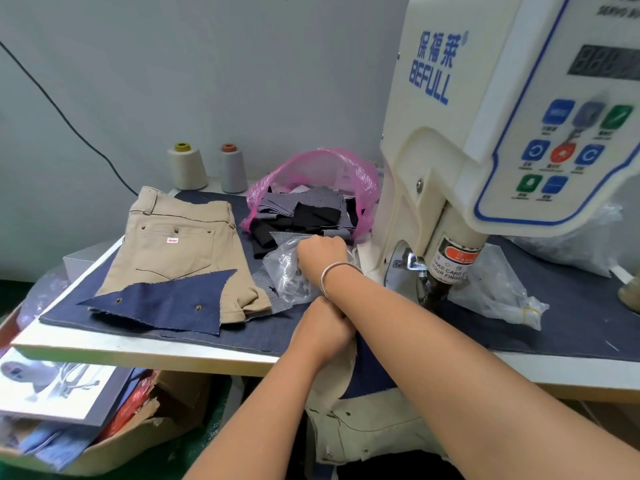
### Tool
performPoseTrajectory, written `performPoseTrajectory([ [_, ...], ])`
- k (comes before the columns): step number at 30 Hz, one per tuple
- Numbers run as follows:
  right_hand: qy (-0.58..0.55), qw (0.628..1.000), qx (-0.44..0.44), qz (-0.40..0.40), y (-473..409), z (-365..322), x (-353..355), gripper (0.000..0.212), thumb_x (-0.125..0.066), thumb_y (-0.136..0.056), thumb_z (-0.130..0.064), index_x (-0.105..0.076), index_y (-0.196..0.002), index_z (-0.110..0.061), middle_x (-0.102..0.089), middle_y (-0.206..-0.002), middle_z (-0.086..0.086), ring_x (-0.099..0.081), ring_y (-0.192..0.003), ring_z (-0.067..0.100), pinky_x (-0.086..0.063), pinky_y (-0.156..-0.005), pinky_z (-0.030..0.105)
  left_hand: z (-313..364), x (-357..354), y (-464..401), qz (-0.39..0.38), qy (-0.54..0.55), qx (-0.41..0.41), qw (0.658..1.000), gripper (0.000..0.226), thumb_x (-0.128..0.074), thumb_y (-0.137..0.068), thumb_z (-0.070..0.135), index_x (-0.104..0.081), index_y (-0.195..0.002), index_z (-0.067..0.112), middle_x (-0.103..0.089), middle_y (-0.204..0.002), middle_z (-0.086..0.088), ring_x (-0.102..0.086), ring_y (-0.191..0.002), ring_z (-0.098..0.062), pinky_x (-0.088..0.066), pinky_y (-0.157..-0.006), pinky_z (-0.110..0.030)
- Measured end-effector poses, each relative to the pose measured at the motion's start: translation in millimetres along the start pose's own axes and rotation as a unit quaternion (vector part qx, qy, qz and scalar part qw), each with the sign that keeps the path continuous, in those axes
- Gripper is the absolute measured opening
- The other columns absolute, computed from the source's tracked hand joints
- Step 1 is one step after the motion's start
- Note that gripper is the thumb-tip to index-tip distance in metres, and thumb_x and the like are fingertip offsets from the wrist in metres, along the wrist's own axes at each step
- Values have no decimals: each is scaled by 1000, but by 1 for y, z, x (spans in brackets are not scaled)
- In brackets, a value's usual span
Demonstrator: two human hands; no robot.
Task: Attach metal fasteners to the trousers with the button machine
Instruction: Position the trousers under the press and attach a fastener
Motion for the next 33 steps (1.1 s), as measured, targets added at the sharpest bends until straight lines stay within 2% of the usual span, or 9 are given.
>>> performPoseTrajectory([
  [7,-19,999,-12,32,1,8,4,18,-56,-87,-9,-63,-103,-15,-66,-106,5,-62,-101,26,-34,-77,34,1,-2,0,-8,-9,1,1000,21,-43,-66,25,-56,-69,8,-62,-72,-18,-56,-72,-43,-50,-64,-55],
  [11,-12,999,-19,37,2,10,3,19,-53,-89,-9,-62,-103,-17,-66,-108,3,-62,-101,24,-32,-78,34,1,-2,1,-9,-17,5,1000,13,-43,-64,24,-50,-59,14,-61,-70,-17,-50,-61,-31,-47,-60,-50],
  [17,-5,998,-33,53,-1,15,1,26,-48,-90,-3,-63,-108,-15,-66,-110,3,-62,-103,24,-33,-76,32,1,-2,1,-11,-10,15,1000,10,-42,-64,25,-48,-56,21,-63,-72,-15,-49,-63,-30,-47,-61,-47],
  [20,-27,997,-45,51,0,19,-2,27,-50,-88,-4,-62,-110,-14,-66,-111,4,-62,-104,25,-36,-79,33,0,-2,1,-11,3,18,1000,13,-43,-62,24,-48,-50,24,-56,-60,-4,-43,-59,-25,-40,-55,-39],
  [23,-53,996,-56,52,0,25,-5,25,-50,-91,-9,-62,-112,-16,-66,-113,5,-62,-105,26,-36,-78,33,6,-4,2,-18,-6,-3,1000,18,-43,-60,24,-54,-50,34,-44,-51,5,-40,-60,-38,-30,-52,-31],
  [25,-61,995,-58,50,0,26,-6,26,-48,-91,-10,-62,-112,-17,-65,-114,5,-62,-106,27,-36,-77,33,7,-3,2,-15,-10,-12,1000,20,-43,-61,26,-54,-51,40,-42,-50,7,-48,-66,-36,-28,-51,-29],
  [27,-69,995,-60,42,-2,26,-10,28,-46,-91,-10,-62,-113,-18,-66,-114,4,-62,-104,28,-34,-75,33,6,-3,1,-13,-11,-16,1000,20,-44,-62,26,-54,-51,40,-43,-51,6,-44,-61,-37,-29,-51,-29],
  [31,-71,994,-67,40,-2,27,-10,25,-49,-91,-11,-63,-111,-16,-66,-112,5,-63,-102,29,-35,-74,32,3,-3,1,-10,4,-10,1000,16,-45,-61,26,-52,-50,35,-44,-52,5,-35,-53,-23,-33,-54,-31],
  [33,-72,994,-66,42,-2,27,-8,22,-50,-91,-11,-63,-109,-14,-67,-111,6,-63,-100,29,-36,-73,32,4,-3,1,-10,-3,-11,1000,16,-45,-62,26,-52,-50,36,-45,-52,4,-35,-53,-23,-32,-52,-31],
])
Point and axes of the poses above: each hand's wrist, its own y-axis away from the middle knuckle, its own x-axis out of the back of the hand, z = x × y, the point moved 10 cm from there along -y, towards the middle knuckle
